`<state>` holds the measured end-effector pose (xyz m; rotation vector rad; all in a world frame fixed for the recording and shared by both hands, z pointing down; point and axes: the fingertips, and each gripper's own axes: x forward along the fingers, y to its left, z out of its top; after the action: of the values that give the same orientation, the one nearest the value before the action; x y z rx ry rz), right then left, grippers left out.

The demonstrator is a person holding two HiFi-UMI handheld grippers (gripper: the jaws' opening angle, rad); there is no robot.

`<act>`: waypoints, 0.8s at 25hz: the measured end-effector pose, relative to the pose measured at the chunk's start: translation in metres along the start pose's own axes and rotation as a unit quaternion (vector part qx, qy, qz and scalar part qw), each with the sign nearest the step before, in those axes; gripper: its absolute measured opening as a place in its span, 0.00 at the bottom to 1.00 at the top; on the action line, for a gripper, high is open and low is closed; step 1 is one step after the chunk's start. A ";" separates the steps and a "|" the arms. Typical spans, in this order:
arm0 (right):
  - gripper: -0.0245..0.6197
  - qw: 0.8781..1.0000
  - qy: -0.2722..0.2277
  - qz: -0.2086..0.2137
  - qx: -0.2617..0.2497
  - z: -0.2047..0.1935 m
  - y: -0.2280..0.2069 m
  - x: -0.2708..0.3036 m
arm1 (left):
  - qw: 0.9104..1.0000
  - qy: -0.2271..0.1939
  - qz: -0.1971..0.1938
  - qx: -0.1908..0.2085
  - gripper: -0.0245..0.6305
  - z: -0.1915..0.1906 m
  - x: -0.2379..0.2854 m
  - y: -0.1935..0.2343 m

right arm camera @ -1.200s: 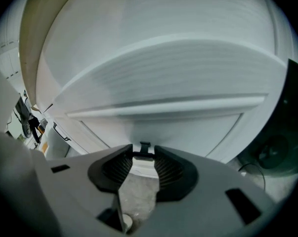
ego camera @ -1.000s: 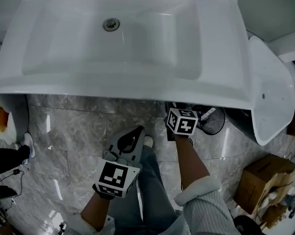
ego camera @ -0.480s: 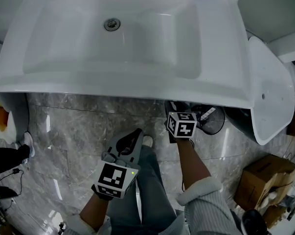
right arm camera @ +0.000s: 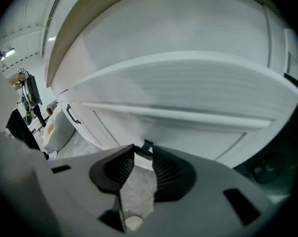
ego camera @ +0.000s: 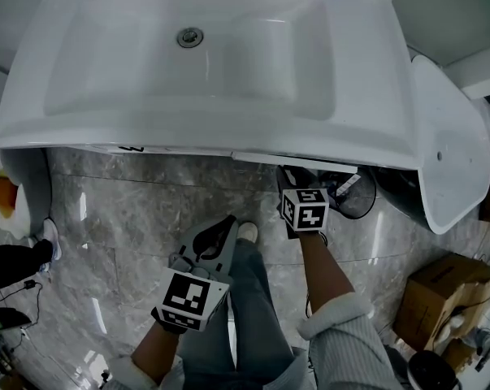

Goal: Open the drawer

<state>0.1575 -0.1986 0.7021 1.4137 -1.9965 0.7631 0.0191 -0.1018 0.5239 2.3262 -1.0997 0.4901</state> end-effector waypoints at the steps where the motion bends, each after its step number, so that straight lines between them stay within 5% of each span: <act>1: 0.22 1.000 0.001 0.001 -0.001 0.000 0.000 0.000 | 1.000 0.000 0.000 0.001 0.06 0.000 -0.001 -0.001; 20: 0.20 0.997 0.020 0.041 -0.062 -0.026 0.014 -0.021 | 1.000 0.000 -0.018 0.014 0.06 -0.004 -0.002 -0.019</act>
<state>0.1531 -0.1623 0.7026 1.2429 -2.0455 0.6855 0.0323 -0.0874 0.5205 2.3665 -1.0549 0.4960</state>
